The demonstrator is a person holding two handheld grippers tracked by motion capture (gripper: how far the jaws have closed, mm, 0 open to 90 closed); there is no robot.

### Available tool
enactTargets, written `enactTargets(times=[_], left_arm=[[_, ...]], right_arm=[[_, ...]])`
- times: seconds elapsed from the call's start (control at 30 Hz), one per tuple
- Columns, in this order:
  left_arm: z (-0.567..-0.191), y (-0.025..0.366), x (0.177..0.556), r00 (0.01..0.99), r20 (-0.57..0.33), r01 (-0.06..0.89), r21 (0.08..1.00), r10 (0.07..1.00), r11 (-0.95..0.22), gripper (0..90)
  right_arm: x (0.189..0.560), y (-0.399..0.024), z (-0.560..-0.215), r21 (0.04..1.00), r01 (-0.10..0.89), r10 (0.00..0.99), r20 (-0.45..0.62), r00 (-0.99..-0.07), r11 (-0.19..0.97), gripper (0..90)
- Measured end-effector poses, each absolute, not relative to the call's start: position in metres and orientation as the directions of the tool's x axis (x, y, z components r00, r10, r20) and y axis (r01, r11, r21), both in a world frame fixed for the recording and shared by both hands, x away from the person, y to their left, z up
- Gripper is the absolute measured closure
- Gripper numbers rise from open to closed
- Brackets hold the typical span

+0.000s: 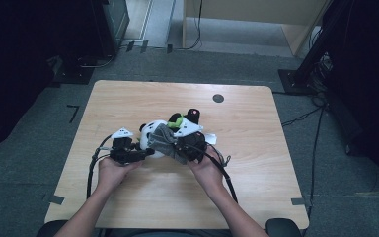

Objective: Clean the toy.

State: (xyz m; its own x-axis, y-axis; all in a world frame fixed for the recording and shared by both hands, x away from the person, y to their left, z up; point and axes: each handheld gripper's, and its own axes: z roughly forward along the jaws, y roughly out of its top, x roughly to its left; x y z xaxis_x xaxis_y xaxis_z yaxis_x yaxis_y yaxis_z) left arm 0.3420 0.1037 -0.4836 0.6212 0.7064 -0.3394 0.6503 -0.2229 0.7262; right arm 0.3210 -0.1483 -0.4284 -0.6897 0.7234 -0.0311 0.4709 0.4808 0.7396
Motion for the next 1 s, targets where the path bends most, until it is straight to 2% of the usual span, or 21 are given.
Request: enactTargets(times=[0.37,0.83,1.0], left_arm=[[-0.483,0.103,0.341,0.629,-0.345,0.649,0.726,0.697,-0.226,47.5],[-0.484,0.104,0.342,0.632,-0.348,0.647,0.728,0.692,-0.225,47.6],[-0.484,0.104,0.342,0.63,-0.35,0.648,0.728,0.693,-0.222,47.5]], right_arm=[[0.328,-0.189,-0.415,0.755,0.525,0.779,0.029,-0.626,0.394,78.4],[0.327,-0.209,-0.406,0.767,0.511,0.794,0.003,-0.608,0.389,78.7],[0.327,-0.221,-0.4,0.779,0.518,0.811,0.019,-0.584,0.354,78.6]])
